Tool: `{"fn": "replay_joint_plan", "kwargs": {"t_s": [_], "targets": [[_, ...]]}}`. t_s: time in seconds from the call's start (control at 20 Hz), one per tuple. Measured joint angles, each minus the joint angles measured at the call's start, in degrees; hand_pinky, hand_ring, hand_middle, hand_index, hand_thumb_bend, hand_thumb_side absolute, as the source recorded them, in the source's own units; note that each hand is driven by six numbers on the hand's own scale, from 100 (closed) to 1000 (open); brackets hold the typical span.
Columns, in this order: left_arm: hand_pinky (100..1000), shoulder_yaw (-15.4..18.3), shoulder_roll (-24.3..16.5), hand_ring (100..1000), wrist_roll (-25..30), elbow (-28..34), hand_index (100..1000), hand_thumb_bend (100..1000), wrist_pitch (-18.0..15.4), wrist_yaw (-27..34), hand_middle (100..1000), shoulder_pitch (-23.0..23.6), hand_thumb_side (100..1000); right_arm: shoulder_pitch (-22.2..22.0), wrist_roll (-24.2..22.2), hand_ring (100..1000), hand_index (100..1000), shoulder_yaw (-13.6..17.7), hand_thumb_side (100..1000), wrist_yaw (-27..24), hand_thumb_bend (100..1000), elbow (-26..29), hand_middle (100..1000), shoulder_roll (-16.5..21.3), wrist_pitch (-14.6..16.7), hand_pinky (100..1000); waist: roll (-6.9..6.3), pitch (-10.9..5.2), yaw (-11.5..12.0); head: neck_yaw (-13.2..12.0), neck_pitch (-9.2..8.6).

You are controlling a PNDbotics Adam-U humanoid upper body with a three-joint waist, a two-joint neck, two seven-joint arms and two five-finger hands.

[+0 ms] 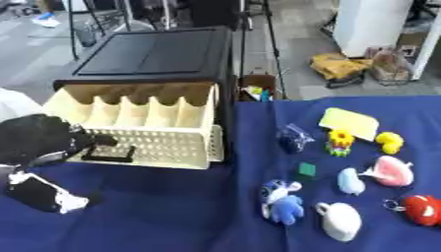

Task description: Pick up objects from table and place into drawer.

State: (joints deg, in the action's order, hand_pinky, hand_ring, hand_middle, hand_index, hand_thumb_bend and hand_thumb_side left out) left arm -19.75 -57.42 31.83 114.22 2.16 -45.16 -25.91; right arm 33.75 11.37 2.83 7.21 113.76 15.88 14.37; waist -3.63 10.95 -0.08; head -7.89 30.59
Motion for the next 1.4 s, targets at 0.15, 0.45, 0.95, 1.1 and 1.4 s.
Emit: {"fn": "replay_joint_plan", "kwargs": {"t_s": [0.15,0.45,0.95,1.1,1.4], "targets": [[100,-0.38,0.02,184,0.51,-0.02,916,457,0.09,-0.01,191,0.0,703,0.02,0.01,819,735,0.0,957,0.0,262,0.0,711,0.01,0.0,744,0.2,0.15,-0.03,-0.06,-0.01],[100,-0.69,0.5,184,2.05,-0.02,897,460,0.56,0.34,188,0.05,696,0.02,0.02,820,735,0.0,956,0.0,263,0.0,710,0.01,0.0,745,0.21,0.32,-0.28,-0.31,-0.28],[100,-0.88,0.98,179,3.78,-0.02,868,464,1.63,1.5,182,0.11,693,0.02,0.05,821,735,0.01,955,0.0,263,0.0,709,0.02,0.0,746,0.21,0.59,-0.6,-0.49,-0.54],[100,-0.86,0.99,178,4.04,-0.01,861,465,2.27,2.21,181,0.11,689,0.03,0.05,821,734,0.01,956,0.0,264,0.0,709,0.02,0.0,746,0.22,0.67,-0.63,-0.52,-0.69],[100,-0.69,1.06,171,4.38,0.0,834,463,3.76,3.58,176,0.11,686,0.03,0.05,821,734,0.01,956,0.0,266,0.0,706,0.02,0.0,745,0.24,0.78,-0.75,-0.64,-1.02]]}}
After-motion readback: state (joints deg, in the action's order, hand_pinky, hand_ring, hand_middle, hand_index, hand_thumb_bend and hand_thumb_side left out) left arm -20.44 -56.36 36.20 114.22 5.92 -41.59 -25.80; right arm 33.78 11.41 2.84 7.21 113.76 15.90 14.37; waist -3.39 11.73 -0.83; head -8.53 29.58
